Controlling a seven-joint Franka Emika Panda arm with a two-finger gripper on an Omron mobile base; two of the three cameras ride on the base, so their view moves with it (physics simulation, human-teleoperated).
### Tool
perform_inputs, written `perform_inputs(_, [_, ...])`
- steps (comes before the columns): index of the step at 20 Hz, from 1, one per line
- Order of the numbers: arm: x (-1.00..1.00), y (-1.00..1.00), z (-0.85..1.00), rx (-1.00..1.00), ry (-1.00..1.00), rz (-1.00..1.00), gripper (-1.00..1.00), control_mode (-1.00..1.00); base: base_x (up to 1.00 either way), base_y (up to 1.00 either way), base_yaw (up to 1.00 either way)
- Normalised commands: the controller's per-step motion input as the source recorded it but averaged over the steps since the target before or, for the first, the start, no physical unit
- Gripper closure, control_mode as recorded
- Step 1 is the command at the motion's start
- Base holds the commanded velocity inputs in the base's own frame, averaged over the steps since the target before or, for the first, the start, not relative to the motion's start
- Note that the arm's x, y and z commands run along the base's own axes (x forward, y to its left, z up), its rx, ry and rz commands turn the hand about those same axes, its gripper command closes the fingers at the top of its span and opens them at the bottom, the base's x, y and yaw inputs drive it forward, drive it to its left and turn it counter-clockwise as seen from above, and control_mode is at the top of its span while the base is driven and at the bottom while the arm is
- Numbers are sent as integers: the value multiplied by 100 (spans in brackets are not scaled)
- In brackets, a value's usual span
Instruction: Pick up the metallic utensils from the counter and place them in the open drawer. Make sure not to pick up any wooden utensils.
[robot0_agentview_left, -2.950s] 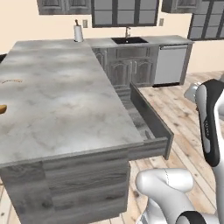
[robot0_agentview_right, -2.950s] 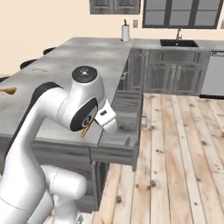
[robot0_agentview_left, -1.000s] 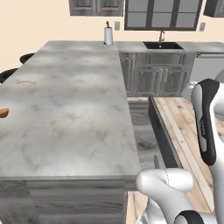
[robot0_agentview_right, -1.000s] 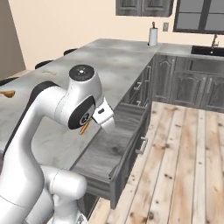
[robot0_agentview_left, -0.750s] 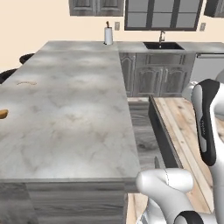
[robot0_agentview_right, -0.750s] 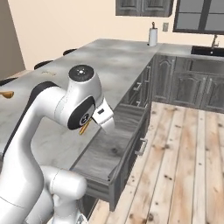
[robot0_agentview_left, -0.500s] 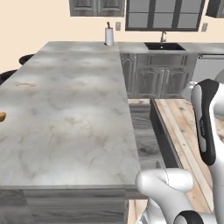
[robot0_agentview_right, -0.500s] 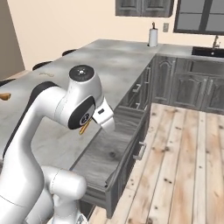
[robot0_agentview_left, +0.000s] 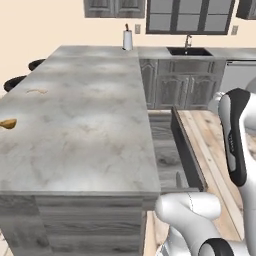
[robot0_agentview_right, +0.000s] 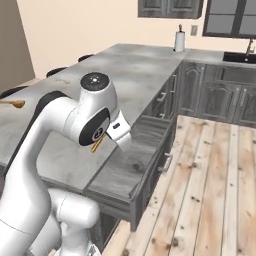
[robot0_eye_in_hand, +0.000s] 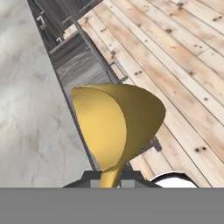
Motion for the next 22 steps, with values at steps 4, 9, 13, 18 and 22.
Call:
perform_inputs(4, [0,0,0,0,0,0,100,100,-36,7,0])
perform_inputs(9, [0,0,0,0,0,0,100,100,38,0,4])
perform_inputs(13, [0,0,0,0,0,0,100,100,48,0,4])
perform_inputs(18, [0,0,0,0,0,0,100,100,-4,0,1])
perform_inputs(22, [34,0,-46,0,15,2,100,-100,0,0,0])
